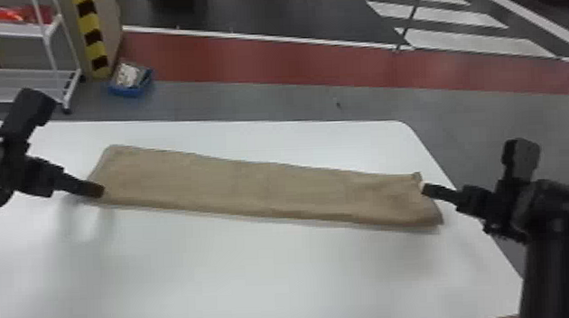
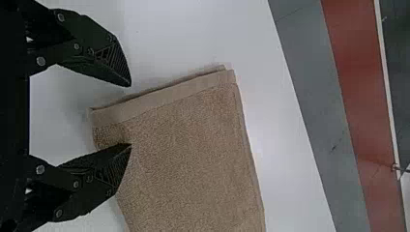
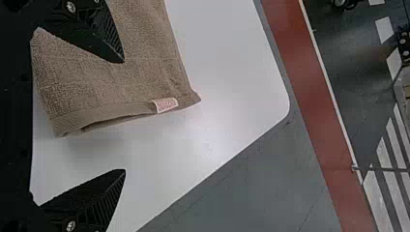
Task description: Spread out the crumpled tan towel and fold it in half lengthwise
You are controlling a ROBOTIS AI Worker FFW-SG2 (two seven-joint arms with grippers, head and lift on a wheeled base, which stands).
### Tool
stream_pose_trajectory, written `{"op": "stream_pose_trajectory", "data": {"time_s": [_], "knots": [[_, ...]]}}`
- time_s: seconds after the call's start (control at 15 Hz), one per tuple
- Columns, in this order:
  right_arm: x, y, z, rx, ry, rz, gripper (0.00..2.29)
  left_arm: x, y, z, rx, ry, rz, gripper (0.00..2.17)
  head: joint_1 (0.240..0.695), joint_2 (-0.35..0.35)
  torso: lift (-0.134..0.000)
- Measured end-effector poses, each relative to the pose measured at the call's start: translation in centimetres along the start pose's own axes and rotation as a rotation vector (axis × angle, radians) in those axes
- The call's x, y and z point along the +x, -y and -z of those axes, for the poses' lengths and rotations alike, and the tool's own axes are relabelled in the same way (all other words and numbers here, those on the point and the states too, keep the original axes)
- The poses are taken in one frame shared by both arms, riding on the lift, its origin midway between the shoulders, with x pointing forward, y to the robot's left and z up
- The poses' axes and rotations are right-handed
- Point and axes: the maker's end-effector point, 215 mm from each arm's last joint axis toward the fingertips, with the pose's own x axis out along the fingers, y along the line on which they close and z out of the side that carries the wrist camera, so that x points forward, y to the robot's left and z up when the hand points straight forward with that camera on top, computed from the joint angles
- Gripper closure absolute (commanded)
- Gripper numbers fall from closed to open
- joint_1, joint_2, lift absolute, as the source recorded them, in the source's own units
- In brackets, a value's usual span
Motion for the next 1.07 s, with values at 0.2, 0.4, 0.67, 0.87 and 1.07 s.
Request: {"op": "stream_pose_trajectory", "data": {"time_s": [0.2, 0.4, 0.67, 0.87, 1.07], "knots": [[-0.2, 0.3, 0.0, 0.007, 0.003, 0.004, 0.08, 0.0, 0.6, 0.6, -0.014, -0.020, 0.029, 1.36, 0.695, -0.262, -0.123], [-0.2, 0.5, -0.2, 0.012, 0.005, 0.006, 0.08, -1.0, 1.4, 1.4, -0.029, -0.034, 0.073, 1.36, 0.695, -0.267, -0.123], [-0.3, 0.4, -0.1, 0.019, 0.000, 0.004, 0.08, -4.2, 1.9, 3.7, -0.065, -0.050, 0.098, 1.36, 0.695, -0.264, -0.123], [-0.2, 0.3, 0.2, 0.020, -0.005, 0.003, 0.08, -7.5, 2.0, 5.8, -0.096, -0.046, 0.108, 1.36, 0.695, -0.252, -0.123], [-0.2, -0.2, 0.4, 0.019, -0.009, -0.003, 0.08, -9.6, 1.3, 7.9, -0.094, -0.046, 0.097, 1.20, 0.695, -0.235, -0.123]]}}
